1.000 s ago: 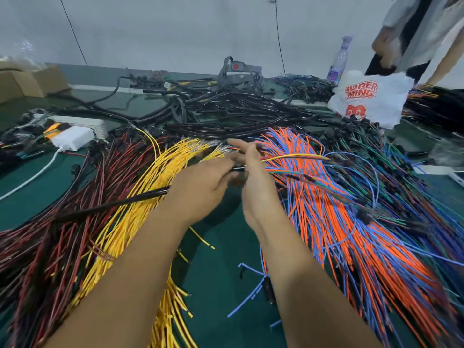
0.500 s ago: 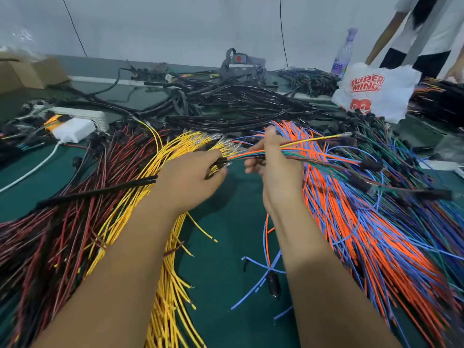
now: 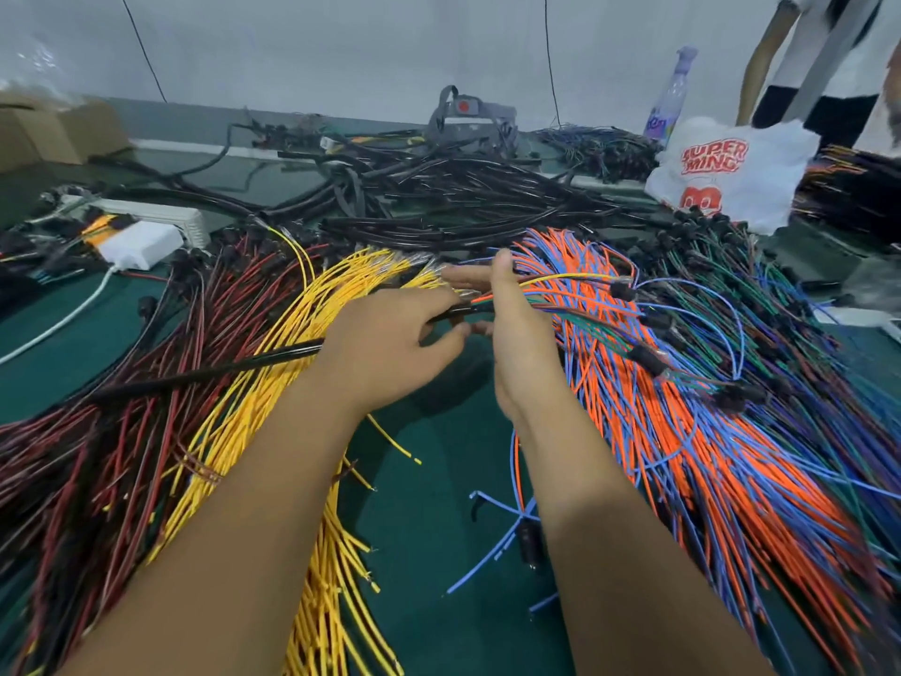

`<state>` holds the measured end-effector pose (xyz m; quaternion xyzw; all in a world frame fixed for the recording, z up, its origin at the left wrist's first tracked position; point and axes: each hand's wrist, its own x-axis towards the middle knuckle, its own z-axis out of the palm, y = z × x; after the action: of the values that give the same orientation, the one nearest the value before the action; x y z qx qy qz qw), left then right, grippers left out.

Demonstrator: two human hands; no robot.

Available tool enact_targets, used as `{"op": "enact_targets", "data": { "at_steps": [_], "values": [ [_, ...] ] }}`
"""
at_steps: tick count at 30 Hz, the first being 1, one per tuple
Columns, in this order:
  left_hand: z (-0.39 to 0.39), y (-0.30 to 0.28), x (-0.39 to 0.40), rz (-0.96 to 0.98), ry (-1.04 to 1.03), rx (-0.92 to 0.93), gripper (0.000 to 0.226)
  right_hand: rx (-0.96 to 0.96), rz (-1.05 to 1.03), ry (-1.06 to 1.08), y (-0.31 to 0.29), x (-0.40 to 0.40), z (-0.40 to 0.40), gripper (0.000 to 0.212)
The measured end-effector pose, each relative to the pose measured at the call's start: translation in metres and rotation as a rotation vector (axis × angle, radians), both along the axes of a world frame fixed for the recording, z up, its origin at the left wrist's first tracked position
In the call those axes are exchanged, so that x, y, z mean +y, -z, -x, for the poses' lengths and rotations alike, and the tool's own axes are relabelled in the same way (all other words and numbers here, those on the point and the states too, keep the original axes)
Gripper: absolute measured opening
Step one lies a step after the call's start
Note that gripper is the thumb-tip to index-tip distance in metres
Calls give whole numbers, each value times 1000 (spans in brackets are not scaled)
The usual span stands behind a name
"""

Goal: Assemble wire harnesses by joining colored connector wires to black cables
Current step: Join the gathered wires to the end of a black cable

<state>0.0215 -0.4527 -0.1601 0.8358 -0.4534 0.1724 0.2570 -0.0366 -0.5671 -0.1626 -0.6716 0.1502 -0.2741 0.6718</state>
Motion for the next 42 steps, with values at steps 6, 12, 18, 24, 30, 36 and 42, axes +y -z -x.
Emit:
{"op": "enact_targets", "data": {
  "at_steps": [6, 12, 18, 24, 30, 36, 42],
  "values": [
    [-5, 4, -3, -83, -51, 175, 34, -59, 29, -31, -1, 2, 0, 59],
    [7, 2, -9, -38, 35, 142, 16, -76, -4, -134, 9, 6, -3, 60],
    [-4, 3, -3, 7, -24, 131, 29, -241, -324, -277, 0, 8, 0, 29],
    [-11, 5, 6, -75, -97, 66, 22, -228, -270, -56, -4, -5, 3, 49],
    [-13, 7, 7, -118, -166, 34, 23, -122, -22, 94, 1, -3, -2, 53],
    [-10, 5, 7, -88, -106, -1, 12, -143, -11, 58, 6, 2, -5, 41],
    [-1, 8, -5, -53, -29, -100, 32, -27, 5, -96, 10, 13, -8, 41]
  ]
}}
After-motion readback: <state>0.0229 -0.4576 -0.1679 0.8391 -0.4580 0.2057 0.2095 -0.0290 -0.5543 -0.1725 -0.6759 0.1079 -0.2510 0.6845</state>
